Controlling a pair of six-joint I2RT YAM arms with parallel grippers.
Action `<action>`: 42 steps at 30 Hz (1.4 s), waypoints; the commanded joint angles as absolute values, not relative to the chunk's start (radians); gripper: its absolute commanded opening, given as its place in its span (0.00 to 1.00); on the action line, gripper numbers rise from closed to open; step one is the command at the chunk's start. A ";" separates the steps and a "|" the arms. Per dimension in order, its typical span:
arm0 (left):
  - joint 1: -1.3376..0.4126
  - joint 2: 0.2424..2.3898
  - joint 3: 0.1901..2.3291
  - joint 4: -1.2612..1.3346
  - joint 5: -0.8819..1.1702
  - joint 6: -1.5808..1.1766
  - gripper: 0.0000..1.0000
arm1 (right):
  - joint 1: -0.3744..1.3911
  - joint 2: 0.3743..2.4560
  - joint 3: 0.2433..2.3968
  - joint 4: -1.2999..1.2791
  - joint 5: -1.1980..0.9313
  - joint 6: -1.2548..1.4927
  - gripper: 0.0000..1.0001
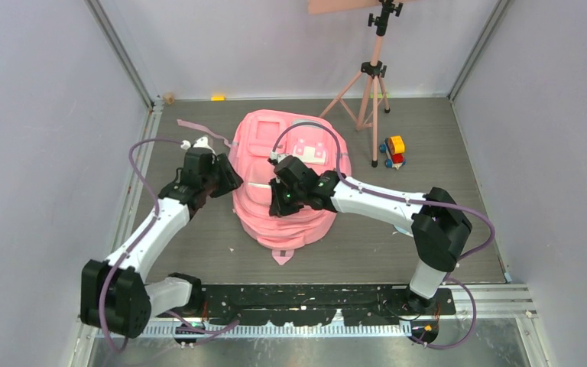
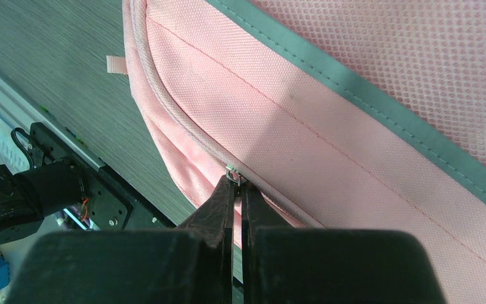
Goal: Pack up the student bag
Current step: Unzip the student bag at the center of the board.
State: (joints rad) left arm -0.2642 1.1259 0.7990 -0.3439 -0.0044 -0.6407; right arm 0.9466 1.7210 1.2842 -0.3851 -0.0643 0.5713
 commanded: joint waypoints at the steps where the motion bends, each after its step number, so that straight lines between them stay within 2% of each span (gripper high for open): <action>1: -0.238 1.227 0.864 -0.233 0.122 -0.629 0.49 | 0.934 1.661 1.283 -0.395 -0.016 0.578 0.00; 9: -0.229 1.321 0.866 -0.183 0.090 -0.613 0.47 | 0.935 1.643 1.266 -0.403 -0.004 0.583 0.00; 11: -0.229 1.325 0.842 -0.142 0.135 -0.632 0.37 | 0.934 1.642 1.266 -0.407 -0.003 0.582 0.00; 15: -0.229 1.311 0.780 -0.069 0.213 -0.688 0.00 | 0.934 1.641 1.261 -0.408 -0.003 0.587 0.00; 26: -0.330 1.054 0.621 -0.023 0.085 -0.802 0.00 | 0.975 1.661 1.288 -0.378 -0.021 0.621 0.00; 42: -0.426 0.968 0.571 0.006 0.057 -0.842 0.00 | 1.038 1.739 1.426 -0.323 -0.088 0.715 0.01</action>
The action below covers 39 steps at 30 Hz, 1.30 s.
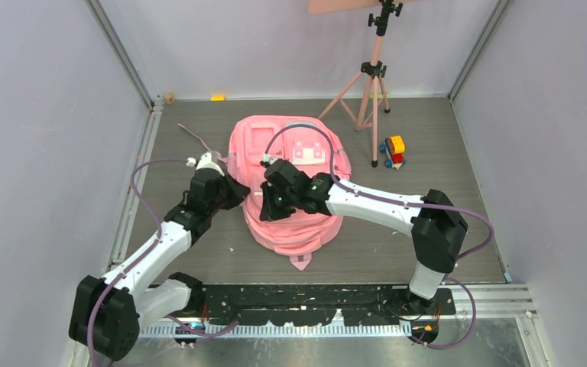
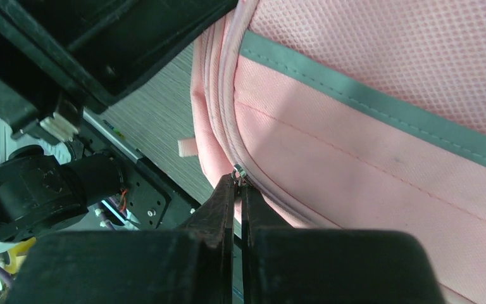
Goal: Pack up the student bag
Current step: Unzip the student bag at the center of the board.
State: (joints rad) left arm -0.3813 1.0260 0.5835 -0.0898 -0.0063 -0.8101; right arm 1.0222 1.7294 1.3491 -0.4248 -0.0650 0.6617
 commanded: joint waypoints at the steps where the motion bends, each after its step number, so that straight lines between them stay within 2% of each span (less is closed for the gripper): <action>1: -0.430 0.956 0.558 0.024 0.059 -0.848 0.00 | 1.039 1.742 1.430 -0.323 -0.072 0.727 0.00; 16: -0.443 0.850 0.462 0.081 0.148 -0.841 0.00 | 0.987 1.811 1.516 -0.308 -0.028 0.850 0.00; 35: -0.448 0.789 0.390 0.110 0.220 -0.863 0.00 | 0.855 1.853 1.544 -0.144 -0.013 0.967 0.00; 39: -0.448 0.762 0.382 0.104 0.208 -0.864 0.00 | 0.845 1.863 1.549 -0.120 0.038 0.973 0.07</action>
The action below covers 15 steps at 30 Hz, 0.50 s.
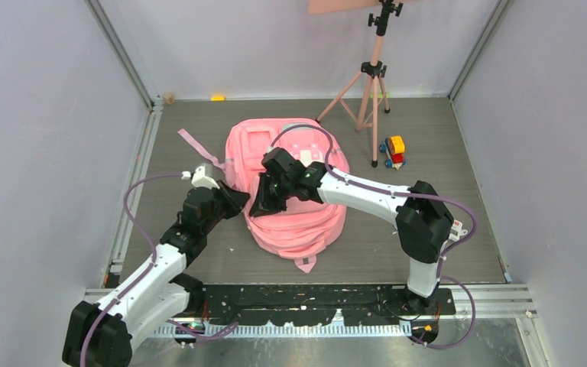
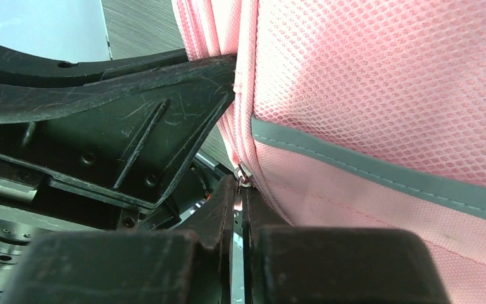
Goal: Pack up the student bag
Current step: Unzip the student bag at the center of the board.
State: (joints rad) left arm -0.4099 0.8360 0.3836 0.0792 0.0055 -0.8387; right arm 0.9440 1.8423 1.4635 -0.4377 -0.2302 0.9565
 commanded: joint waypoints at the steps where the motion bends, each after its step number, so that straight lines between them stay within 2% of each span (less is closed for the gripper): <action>1: -0.448 0.754 0.384 0.094 0.199 -0.859 0.00 | 0.844 1.862 1.548 -0.118 0.051 0.969 0.09; 4: -0.448 0.724 0.405 0.036 0.165 -0.835 0.00 | 0.844 1.846 1.533 -0.119 0.067 0.942 0.16; 7: -0.448 0.694 0.431 -0.059 0.092 -0.801 0.02 | 0.843 1.796 1.503 -0.118 0.085 0.898 0.32; 12: -0.448 0.679 0.485 -0.191 0.010 -0.748 0.27 | 0.842 1.672 1.428 -0.124 0.086 0.836 0.56; 15: -0.448 0.687 0.531 -0.270 0.008 -0.705 0.45 | 0.833 1.602 1.387 -0.161 0.105 0.772 0.64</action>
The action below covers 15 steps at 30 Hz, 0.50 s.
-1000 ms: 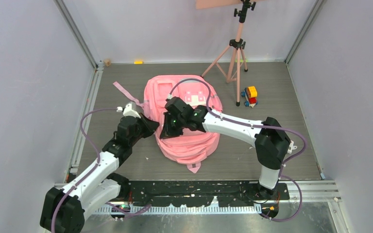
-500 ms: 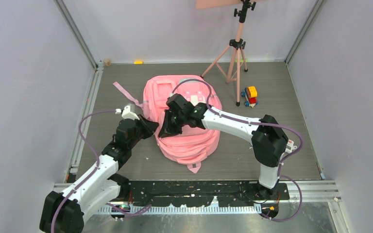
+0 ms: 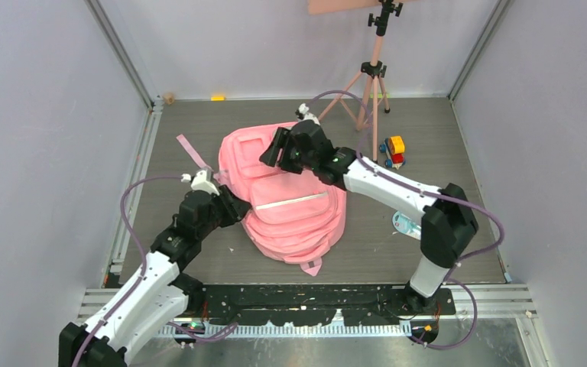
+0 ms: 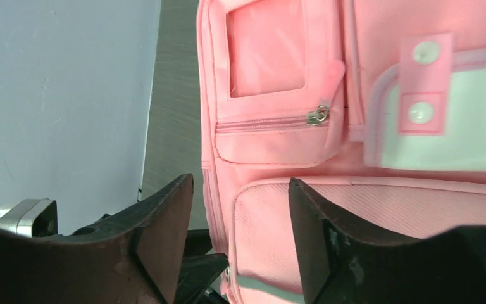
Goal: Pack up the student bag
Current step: Unzip the student bag at the center of the board.
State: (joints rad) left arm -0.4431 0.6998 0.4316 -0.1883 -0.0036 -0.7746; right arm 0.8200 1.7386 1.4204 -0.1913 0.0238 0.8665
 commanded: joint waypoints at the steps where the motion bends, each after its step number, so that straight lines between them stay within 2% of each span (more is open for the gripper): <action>1: -0.448 0.689 0.550 -0.308 -0.016 -0.686 0.50 | 0.823 1.564 1.365 -0.191 0.125 0.741 0.67; 3: -0.448 0.690 0.594 -0.374 -0.054 -0.633 0.58 | 0.801 1.508 1.334 -0.242 0.163 0.691 0.70; 7: -0.448 0.702 0.703 -0.490 -0.110 -0.524 0.65 | 0.735 1.401 1.267 -0.368 0.240 0.586 0.79; 9: -0.449 0.726 0.759 -0.521 -0.096 -0.459 0.65 | 0.691 1.349 1.233 -0.400 0.259 0.548 0.86; 12: -0.461 0.826 0.860 -0.549 0.045 -0.348 0.65 | 0.611 1.274 1.180 -0.451 0.275 0.499 0.92; 15: -0.528 0.938 0.938 -0.565 0.101 -0.270 0.65 | 0.545 1.226 1.143 -0.480 0.288 0.476 0.97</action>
State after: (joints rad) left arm -0.4614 0.8284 0.8452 -0.5137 -0.0093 -0.4381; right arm 0.6109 1.2991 1.1793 -0.4072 0.2253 0.5632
